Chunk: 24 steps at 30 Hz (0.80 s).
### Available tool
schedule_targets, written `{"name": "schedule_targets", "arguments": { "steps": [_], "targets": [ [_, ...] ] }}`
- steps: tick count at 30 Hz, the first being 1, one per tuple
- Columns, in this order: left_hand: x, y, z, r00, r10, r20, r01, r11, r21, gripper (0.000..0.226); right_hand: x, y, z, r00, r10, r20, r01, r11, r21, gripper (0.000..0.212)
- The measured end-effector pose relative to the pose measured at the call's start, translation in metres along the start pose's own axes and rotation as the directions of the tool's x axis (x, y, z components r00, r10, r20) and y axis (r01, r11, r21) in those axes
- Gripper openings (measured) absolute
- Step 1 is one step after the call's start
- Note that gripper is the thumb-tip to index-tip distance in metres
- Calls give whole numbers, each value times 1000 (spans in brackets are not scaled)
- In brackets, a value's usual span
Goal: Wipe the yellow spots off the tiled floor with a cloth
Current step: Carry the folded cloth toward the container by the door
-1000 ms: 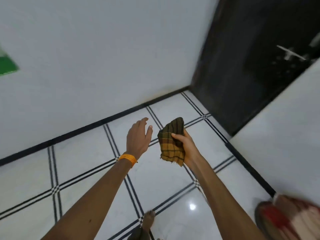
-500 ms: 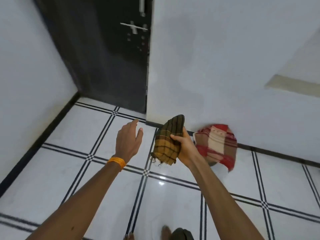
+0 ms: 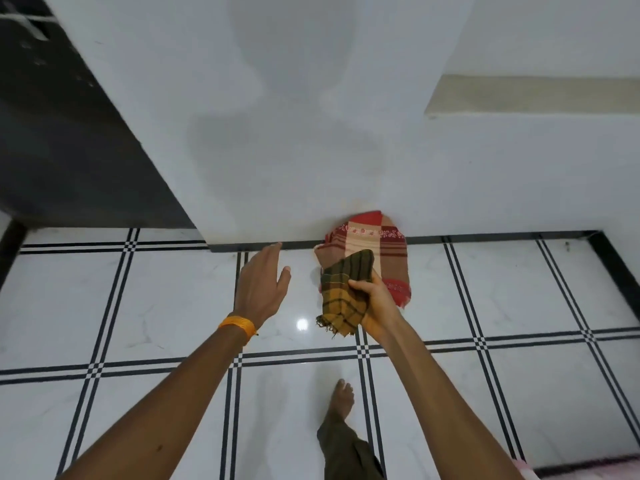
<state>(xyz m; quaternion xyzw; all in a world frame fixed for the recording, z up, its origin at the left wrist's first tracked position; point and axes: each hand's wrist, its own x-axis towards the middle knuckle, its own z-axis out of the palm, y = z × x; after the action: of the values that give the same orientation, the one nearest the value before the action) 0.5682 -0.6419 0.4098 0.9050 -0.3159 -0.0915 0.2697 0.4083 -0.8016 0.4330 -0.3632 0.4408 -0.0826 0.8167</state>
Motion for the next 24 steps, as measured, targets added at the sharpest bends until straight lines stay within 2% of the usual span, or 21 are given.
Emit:
{"name": "schedule_targets", "arguments": {
  "steps": [4, 9, 14, 19, 24],
  "targets": [
    [57, 32, 57, 996, 1, 84, -3, 1000, 25, 55, 63, -29, -50, 998, 52, -44, -53, 999, -3, 51],
    [118, 32, 127, 984, 29, 177, -41, 997, 64, 56, 149, -34, -96, 985, 126, -118, -119, 991, 67, 50],
    [174, 3, 212, 966, 100, 239, -113, 993, 38, 51, 248, -9, -137, 949, 247, -197, -225, 966, 126, 38],
    [215, -36, 289, 955, 118, 273, -131, 991, 28, 49, 343, 23, -168, 923, 314, -223, -287, 947, 143, 39],
    [248, -70, 347, 937, 143, 318, -162, 986, 33, 48, 426, 30, -188, 911, 349, -221, -314, 932, 179, 16]
  ]
}}
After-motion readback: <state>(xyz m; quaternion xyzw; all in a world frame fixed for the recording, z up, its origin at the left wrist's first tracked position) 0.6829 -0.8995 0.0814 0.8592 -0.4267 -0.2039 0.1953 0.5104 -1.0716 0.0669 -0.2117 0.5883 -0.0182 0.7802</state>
